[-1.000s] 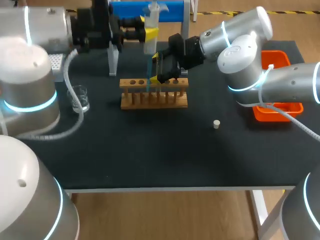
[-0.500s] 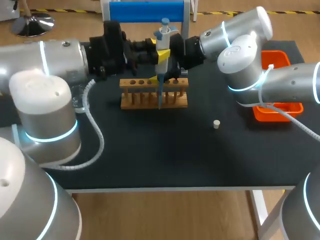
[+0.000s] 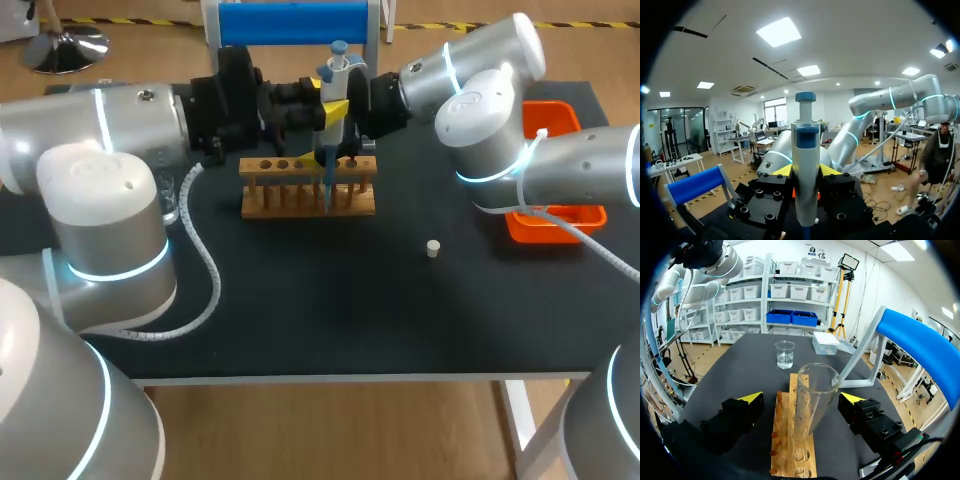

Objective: Invert the test tube, pick up the pipette, mount the tip to pipette, aspirate from beaker and dispense into the tube, eject the tip, return the pipette, and cap with the stopper.

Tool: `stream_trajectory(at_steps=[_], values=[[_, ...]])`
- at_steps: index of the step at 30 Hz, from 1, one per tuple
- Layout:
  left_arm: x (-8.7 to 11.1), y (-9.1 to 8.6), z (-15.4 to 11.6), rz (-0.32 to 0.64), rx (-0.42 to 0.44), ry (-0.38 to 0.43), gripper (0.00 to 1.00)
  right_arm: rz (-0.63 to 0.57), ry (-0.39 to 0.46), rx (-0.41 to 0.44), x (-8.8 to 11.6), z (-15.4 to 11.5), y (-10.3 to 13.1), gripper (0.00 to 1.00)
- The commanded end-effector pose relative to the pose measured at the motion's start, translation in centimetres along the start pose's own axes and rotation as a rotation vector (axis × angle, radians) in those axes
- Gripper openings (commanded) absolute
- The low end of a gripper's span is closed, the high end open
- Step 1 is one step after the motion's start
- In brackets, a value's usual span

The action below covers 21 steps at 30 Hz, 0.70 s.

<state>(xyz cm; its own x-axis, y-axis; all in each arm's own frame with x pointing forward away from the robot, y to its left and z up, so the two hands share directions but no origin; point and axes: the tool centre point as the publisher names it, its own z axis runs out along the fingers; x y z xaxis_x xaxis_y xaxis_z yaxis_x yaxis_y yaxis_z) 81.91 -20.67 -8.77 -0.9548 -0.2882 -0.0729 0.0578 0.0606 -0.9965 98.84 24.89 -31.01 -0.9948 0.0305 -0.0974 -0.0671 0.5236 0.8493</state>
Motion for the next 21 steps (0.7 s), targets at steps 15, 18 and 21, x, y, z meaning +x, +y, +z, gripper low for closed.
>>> stream_trajectory(at_steps=[15, 18, 21], values=[[0.5, -0.2, -0.4, 0.022, 0.008, 0.003, 0.00, 0.000, 0.004, 0.002, -0.1, -0.1, 0.0, 1.00], [0.5, -0.2, -0.4, 0.022, 0.008, 0.003, 0.00, 0.000, 0.004, 0.002, -0.1, -0.1, 0.0, 1.00], [0.5, -0.2, -0.4, 0.022, 0.008, 0.003, 0.00, -0.002, 0.002, -0.009, 0.2, -1.1, -0.1, 1.00]])
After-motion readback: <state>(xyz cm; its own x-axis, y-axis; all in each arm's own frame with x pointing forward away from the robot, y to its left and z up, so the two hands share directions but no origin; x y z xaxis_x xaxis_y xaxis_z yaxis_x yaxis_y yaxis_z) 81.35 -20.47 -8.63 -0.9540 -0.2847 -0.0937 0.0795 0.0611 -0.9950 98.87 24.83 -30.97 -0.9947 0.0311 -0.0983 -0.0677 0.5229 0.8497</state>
